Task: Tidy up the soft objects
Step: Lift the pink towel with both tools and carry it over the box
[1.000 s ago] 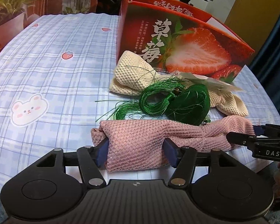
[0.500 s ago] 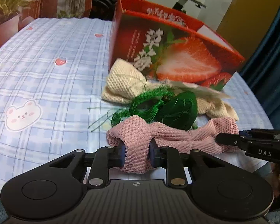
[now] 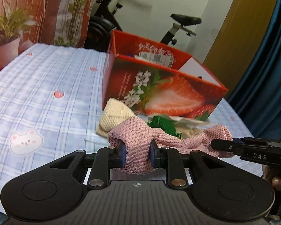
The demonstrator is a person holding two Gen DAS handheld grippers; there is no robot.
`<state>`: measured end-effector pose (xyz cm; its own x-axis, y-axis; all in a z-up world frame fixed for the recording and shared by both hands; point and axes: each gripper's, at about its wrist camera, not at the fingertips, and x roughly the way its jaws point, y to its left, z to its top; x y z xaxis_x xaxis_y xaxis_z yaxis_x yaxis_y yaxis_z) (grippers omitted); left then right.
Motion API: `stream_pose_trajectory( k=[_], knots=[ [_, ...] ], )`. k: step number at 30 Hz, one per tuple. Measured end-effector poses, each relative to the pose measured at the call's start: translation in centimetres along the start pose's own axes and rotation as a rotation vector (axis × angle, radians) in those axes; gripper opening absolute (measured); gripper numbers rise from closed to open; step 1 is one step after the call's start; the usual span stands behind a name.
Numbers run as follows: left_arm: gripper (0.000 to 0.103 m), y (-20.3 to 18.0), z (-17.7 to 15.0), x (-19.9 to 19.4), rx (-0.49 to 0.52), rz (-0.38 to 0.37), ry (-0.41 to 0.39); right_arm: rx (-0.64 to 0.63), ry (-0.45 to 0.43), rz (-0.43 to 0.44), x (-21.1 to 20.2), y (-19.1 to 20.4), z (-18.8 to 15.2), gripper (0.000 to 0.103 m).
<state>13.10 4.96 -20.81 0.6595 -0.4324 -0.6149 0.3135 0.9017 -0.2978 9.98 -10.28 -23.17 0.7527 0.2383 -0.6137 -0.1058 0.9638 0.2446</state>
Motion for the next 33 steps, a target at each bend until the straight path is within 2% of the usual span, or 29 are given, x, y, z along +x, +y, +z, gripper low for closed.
stream_pose_trajectory(
  k=[10, 19, 26, 33],
  knots=[
    [0.025, -1.0, 2.6, -1.8, 0.055, -0.017, -0.107, -0.022, -0.095, 0.012, -1.9, 0.2, 2.8, 0.016],
    [0.025, -2.1, 6.9, -1.9, 0.107, -0.036, -0.191, -0.049, -0.178, 0.009, -2.8, 0.0, 7.0, 0.016],
    [0.025, -1.9, 8.3, -0.9, 0.069, -0.053, -0.170, -0.041, -0.202, -0.001, -2.5, -1.2, 9.4, 0.016],
    [0.025, -2.2, 9.8, 0.0, 0.101, -0.040, -0.176, -0.050, -0.193, -0.011, -1.0, -1.5, 10.4, 0.016]
  ],
)
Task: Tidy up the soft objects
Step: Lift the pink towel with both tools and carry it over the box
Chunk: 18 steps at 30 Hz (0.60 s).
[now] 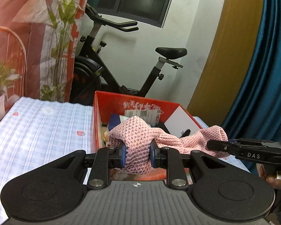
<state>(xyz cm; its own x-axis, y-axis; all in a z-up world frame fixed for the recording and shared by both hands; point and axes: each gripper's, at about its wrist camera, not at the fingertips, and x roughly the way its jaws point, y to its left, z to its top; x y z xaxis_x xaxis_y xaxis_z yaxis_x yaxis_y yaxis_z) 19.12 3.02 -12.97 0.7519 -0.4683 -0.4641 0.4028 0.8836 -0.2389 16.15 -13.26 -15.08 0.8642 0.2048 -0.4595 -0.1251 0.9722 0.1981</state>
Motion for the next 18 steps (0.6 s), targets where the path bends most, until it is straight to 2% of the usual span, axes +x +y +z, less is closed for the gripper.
stream_pose_trajectory(
  k=[6, 11, 18],
  knots=[
    [0.025, -0.1, 3.4, 3.5, 0.018, 0.003, -0.003, 0.010, -0.003, -0.029, 2.7, -1.6, 2.5, 0.016],
    [0.025, -0.6, 6.2, 7.2, 0.063, 0.038, -0.007, -0.040, 0.012, -0.083, 6.1, -2.8, 5.5, 0.016],
    [0.025, 0.1, 8.6, 12.8, 0.056, 0.076, 0.055, -0.116, 0.076, -0.154, 11.7, -4.7, 8.5, 0.016]
  ],
)
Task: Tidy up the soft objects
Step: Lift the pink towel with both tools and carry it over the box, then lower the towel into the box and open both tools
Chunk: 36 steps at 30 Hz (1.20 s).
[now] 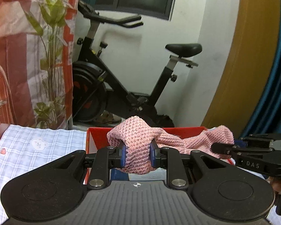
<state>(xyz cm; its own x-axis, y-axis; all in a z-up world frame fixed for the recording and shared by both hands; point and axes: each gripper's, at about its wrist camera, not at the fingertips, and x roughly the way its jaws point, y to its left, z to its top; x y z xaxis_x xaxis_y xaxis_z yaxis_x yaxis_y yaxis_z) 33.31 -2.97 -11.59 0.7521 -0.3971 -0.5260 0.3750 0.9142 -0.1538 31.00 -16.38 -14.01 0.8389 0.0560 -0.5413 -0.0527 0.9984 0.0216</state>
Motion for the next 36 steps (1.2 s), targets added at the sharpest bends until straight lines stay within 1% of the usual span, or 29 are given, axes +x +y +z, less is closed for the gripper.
stream_pose_trajectory(
  k=[4, 8, 11, 15, 16, 17, 18, 19, 20, 21, 23, 25, 27, 28, 29, 30, 32, 33, 34, 35, 36],
  knots=[
    [0.025, 0.7, 0.3, 2.4, 0.007, -0.008, 0.047, -0.044, 0.040, -0.018, 2.8, -0.7, 1.0, 0.016],
    [0.025, 1.3, 0.3, 4.4, -0.001, -0.011, 0.086, -0.081, 0.078, -0.018, 5.0, -0.9, 1.4, 0.016],
    [0.026, 1.6, 0.3, 5.5, 0.007, -0.018, 0.114, -0.090, 0.103, -0.016, 6.3, -1.0, 1.4, 0.016],
    [0.028, 1.9, 0.2, 6.2, 0.025, -0.034, 0.131, -0.089, 0.134, -0.002, 7.6, -1.2, 1.0, 0.017],
    [0.030, 1.9, 0.1, 6.3, 0.033, -0.039, 0.132, -0.087, 0.145, 0.003, 7.9, -1.3, 0.8, 0.018],
    [0.037, 1.9, 0.2, 6.4, 0.040, -0.043, 0.134, -0.083, 0.154, 0.007, 8.0, -1.5, 0.6, 0.020],
    [0.041, 1.8, 0.2, 6.4, 0.046, -0.049, 0.136, -0.079, 0.162, 0.010, 8.1, -1.6, 0.5, 0.021],
    [0.048, 1.8, 0.3, 6.4, 0.050, -0.057, 0.135, -0.076, 0.166, 0.009, 8.1, -1.6, 0.4, 0.024],
    [0.053, 1.7, 0.3, 6.4, 0.053, -0.063, 0.133, -0.072, 0.169, 0.007, 8.1, -1.7, 0.3, 0.029],
    [0.055, 1.6, 0.4, 6.3, 0.059, -0.064, 0.130, -0.064, 0.172, 0.001, 8.1, -1.8, 0.2, 0.032],
    [0.065, 1.2, 0.5, 6.0, 0.074, -0.062, 0.124, -0.055, 0.172, -0.005, 7.8, -1.8, 0.0, 0.047],
    [0.067, 0.7, 0.6, 5.5, 0.089, -0.066, 0.117, -0.047, 0.167, -0.006, 7.3, -1.7, -0.2, 0.053],
    [0.068, 0.3, 0.7, 4.7, 0.104, -0.063, 0.116, -0.041, 0.163, -0.005, 6.6, -1.7, -0.2, 0.054],
    [0.070, 0.1, 0.7, 4.3, 0.110, -0.060, 0.114, -0.038, 0.156, -0.003, 6.1, -1.6, -0.2, 0.058],
    [0.073, 0.0, 0.7, 3.8, 0.116, -0.055, 0.110, -0.035, 0.144, -0.001, 5.5, -1.5, -0.2, 0.063],
    [0.075, -0.1, 0.7, 3.1, 0.121, -0.049, 0.104, -0.032, 0.134, 0.002, 4.9, -1.7, -0.1, 0.064],
    [0.087, -0.3, 0.6, 1.8, 0.129, -0.039, 0.090, -0.021, 0.117, 0.001, 3.7, -1.6, -0.2, 0.072],
    [0.089, -0.4, 0.5, 1.0, 0.130, -0.036, 0.082, -0.012, 0.108, 0.002, 3.1, -1.6, -0.2, 0.074],
    [0.090, -0.4, 0.4, 0.4, 0.129, -0.035, 0.078, -0.002, 0.099, 0.005, 2.4, -1.5, -0.3, 0.082],
    [0.091, -0.4, 0.3, -0.3, 0.126, -0.035, 0.077, 0.010, 0.084, 0.008, 1.7, -1.5, -0.4, 0.092],
    [0.092, -0.4, 0.1, -1.0, 0.123, -0.034, 0.075, 0.021, 0.069, 0.008, 0.9, -1.5, -0.5, 0.096]
  ],
)
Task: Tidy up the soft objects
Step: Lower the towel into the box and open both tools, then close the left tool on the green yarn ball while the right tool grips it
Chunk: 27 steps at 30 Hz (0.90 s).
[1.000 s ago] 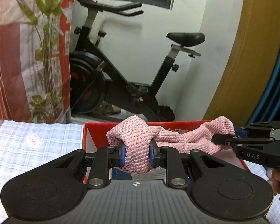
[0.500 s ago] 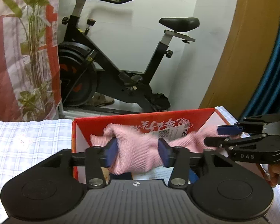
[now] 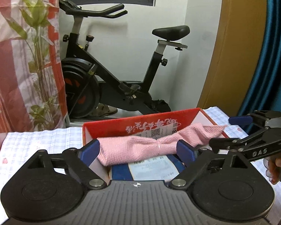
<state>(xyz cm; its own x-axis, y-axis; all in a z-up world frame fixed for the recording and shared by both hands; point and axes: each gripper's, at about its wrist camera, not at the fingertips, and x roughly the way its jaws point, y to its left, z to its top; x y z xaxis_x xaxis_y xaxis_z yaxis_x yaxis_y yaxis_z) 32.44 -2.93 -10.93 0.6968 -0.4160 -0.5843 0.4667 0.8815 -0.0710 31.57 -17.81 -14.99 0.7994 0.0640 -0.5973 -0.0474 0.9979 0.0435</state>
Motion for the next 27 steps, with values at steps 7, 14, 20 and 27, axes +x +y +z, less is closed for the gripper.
stream_pose_trajectory(
  k=[7, 14, 20, 27],
  knots=[
    [0.094, -0.3, -3.1, -4.8, -0.003, 0.004, -0.010, 0.072, -0.060, 0.027, -4.4, 0.4, -1.9, 0.103],
    [0.094, -0.2, -7.3, -7.7, -0.029, -0.005, 0.016, 0.092, -0.109, 0.059, -8.0, 2.3, -5.0, 0.103],
    [0.094, -0.2, -11.0, -9.2, -0.069, -0.014, 0.058, 0.074, -0.130, 0.079, -10.4, 4.3, -9.0, 0.102],
    [0.093, -0.9, -15.0, -9.8, -0.117, -0.020, 0.107, 0.052, -0.094, 0.101, -11.6, 6.4, -14.0, 0.095]
  ],
)
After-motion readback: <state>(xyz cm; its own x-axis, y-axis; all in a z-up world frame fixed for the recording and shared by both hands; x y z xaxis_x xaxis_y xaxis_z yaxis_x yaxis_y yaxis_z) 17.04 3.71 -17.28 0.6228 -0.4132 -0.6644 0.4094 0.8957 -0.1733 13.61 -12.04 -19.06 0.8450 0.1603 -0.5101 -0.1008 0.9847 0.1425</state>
